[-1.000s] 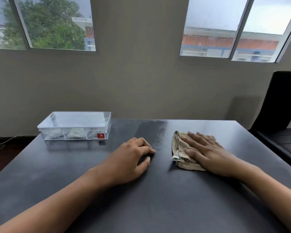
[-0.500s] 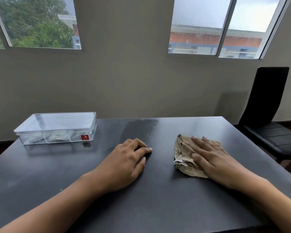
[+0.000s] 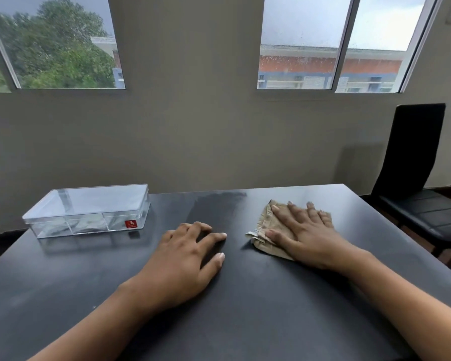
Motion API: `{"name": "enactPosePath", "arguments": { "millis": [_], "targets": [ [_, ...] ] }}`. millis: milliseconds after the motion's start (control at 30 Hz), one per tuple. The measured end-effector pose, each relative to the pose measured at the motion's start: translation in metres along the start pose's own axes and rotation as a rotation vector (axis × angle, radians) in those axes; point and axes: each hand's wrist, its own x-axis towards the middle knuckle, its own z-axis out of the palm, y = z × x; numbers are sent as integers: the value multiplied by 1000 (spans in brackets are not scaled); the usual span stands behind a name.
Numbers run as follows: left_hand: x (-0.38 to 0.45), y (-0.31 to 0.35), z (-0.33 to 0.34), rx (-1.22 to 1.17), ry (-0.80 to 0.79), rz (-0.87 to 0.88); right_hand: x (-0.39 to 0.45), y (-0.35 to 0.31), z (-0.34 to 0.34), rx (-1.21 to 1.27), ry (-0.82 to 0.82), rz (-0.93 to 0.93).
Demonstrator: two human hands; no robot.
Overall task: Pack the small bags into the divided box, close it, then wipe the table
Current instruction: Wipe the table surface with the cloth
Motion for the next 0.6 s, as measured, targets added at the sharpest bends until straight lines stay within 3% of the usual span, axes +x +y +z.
{"name": "enactPosePath", "arguments": {
  "millis": [233,400,600],
  "targets": [
    [-19,-31,-8,-2,-44,-133,-41,-34,13,-39,-39,-246],
    [-45,-56,-13,-46,-47,-150,-15,-33,1,-30,-100,-225],
    [-44,-64,-16,-90,-45,-110,55,-64,8,-7,-15,-161]
  ]
}}
